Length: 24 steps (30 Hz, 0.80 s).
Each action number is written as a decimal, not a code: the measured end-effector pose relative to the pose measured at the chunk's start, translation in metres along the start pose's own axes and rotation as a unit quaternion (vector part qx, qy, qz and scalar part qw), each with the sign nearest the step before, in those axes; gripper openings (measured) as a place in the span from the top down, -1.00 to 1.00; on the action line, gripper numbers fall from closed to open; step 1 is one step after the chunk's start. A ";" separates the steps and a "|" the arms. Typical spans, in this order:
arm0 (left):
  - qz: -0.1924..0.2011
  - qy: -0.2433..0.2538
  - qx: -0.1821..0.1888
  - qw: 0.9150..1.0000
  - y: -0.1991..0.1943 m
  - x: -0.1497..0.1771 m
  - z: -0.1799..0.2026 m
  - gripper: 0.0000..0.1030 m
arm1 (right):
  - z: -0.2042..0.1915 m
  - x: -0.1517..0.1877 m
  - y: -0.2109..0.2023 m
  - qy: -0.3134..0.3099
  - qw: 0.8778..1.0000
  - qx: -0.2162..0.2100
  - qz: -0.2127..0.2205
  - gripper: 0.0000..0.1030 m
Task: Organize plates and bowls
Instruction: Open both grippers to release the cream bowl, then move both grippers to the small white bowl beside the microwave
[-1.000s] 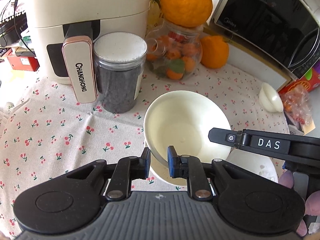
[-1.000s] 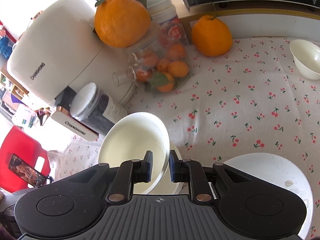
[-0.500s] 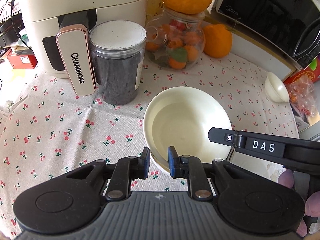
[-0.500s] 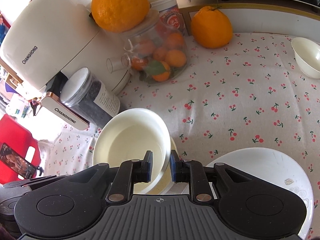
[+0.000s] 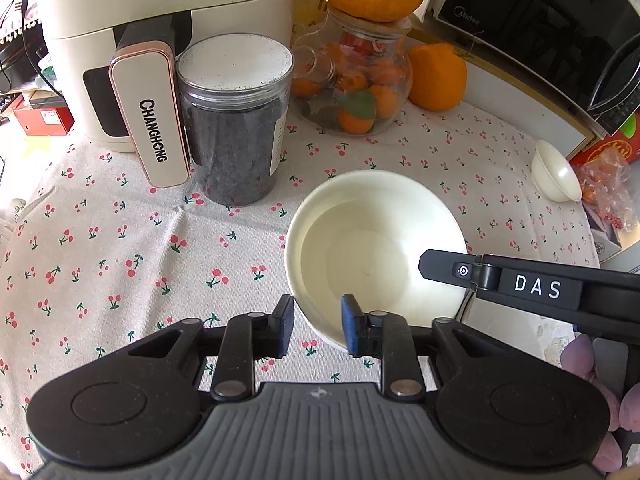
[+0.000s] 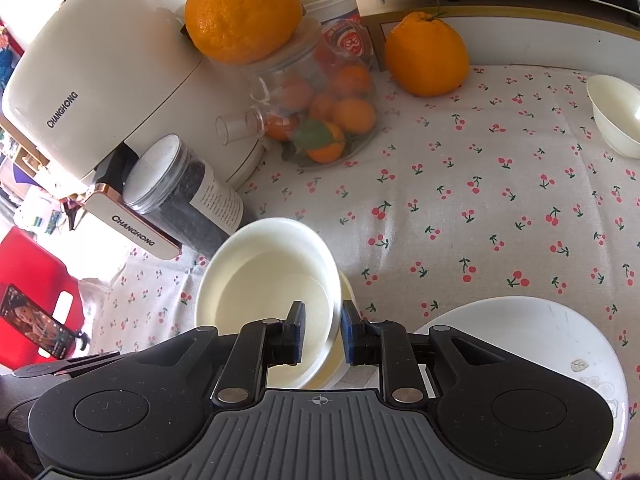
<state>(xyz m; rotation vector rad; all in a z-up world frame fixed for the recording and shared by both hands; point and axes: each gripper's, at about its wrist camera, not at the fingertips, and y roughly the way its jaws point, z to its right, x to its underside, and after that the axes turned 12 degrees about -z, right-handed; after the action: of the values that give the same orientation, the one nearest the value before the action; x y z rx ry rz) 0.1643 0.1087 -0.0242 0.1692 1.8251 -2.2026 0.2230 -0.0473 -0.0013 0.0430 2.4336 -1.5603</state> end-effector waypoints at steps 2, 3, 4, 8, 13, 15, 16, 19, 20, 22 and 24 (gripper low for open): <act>0.004 0.001 -0.002 1.000 -0.001 0.000 0.001 0.49 | 0.001 0.000 -0.002 0.004 1.000 -0.005 0.002 0.49; 0.005 0.002 -0.002 1.000 -0.002 0.000 0.001 0.43 | 0.001 0.000 -0.003 0.005 1.000 -0.008 0.003 0.47; 0.007 0.002 -0.003 1.000 -0.002 0.000 0.001 0.35 | 0.001 0.000 -0.005 0.005 1.000 -0.007 0.005 0.44; 0.009 0.002 -0.006 1.000 -0.002 0.000 0.001 0.13 | 0.002 -0.001 -0.010 0.005 1.000 -0.007 0.015 0.15; 0.015 0.001 -0.012 1.000 -0.003 -0.001 0.003 -0.22 | 0.004 -0.002 -0.015 0.009 1.000 -0.014 0.020 -0.04; 0.017 0.000 -0.012 1.000 -0.004 -0.001 0.003 -0.36 | 0.005 -0.002 -0.017 0.011 1.000 -0.015 0.020 -0.12; 0.019 -0.001 -0.014 1.000 -0.004 -0.001 0.004 -0.42 | 0.005 -0.002 -0.017 0.012 1.000 -0.015 0.021 -0.19; 0.021 -0.004 -0.014 1.000 -0.004 -0.002 0.005 -0.54 | 0.007 -0.002 -0.020 0.013 1.000 -0.014 0.023 -0.32; 0.022 -0.005 -0.014 1.000 -0.004 -0.003 0.005 -0.56 | 0.008 -0.002 -0.021 0.014 1.000 -0.013 0.024 -0.36; 0.025 -0.008 -0.013 1.000 -0.005 -0.003 0.007 -0.66 | 0.011 -0.003 -0.024 0.015 0.999 -0.011 0.028 -0.37; 0.029 -0.010 -0.012 0.999 -0.006 -0.004 0.009 -0.72 | 0.014 -0.003 -0.027 0.017 0.999 -0.011 0.031 -0.38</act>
<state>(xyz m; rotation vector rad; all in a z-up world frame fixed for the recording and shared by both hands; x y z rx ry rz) 0.1669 0.1012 -0.0153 0.1928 1.8116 -2.1347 0.2243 -0.0712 0.0182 0.1428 2.4502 -1.5192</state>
